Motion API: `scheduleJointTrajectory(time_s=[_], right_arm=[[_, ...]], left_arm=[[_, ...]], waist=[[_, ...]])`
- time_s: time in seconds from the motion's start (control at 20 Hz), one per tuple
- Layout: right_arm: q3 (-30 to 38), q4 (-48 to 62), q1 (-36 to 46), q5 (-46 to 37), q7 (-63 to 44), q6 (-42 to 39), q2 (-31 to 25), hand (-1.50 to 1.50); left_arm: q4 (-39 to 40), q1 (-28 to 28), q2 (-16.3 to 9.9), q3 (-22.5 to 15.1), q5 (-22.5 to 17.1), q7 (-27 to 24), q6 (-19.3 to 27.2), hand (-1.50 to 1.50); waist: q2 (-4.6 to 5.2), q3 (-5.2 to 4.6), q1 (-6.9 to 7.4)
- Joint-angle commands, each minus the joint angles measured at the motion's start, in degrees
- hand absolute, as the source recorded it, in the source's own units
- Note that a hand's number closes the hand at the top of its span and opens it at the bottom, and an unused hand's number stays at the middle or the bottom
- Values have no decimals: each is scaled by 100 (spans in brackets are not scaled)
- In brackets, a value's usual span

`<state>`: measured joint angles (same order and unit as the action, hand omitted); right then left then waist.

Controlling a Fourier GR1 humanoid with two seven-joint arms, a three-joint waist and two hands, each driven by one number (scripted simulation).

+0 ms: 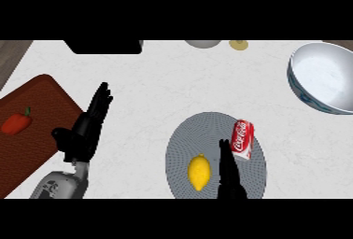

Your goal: Pick the lemon from the placemat and place it in the bowl

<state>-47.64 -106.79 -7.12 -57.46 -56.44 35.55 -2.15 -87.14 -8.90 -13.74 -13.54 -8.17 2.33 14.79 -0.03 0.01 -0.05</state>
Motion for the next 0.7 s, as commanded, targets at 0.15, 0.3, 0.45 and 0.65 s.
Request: scheduleJointTrajectory(time_s=[0.15, 0.3, 0.45, 0.65], right_arm=[[-207, 643, 197, 296, -227, 852, 206, -150], [104, 674, -120, 838, 662, 956, -34, -150], [-39, 791, 105, 462, 146, 854, 208, -150], [358, 1893, 393, 459, 100, 1039, 212, -150]], left_arm=[[-184, 63, 194, -59, 187, 178, -118, 0], [-91, 63, -46, 453, -50, 13, -444, 0], [203, 31, 309, 316, 318, -41, -264, 0], [192, 62, 459, 116, 434, -179, -230, 0]], waist=[[2, 0, 14], [3, 1, 6], [2, -1, 0], [10, -1, 10]])
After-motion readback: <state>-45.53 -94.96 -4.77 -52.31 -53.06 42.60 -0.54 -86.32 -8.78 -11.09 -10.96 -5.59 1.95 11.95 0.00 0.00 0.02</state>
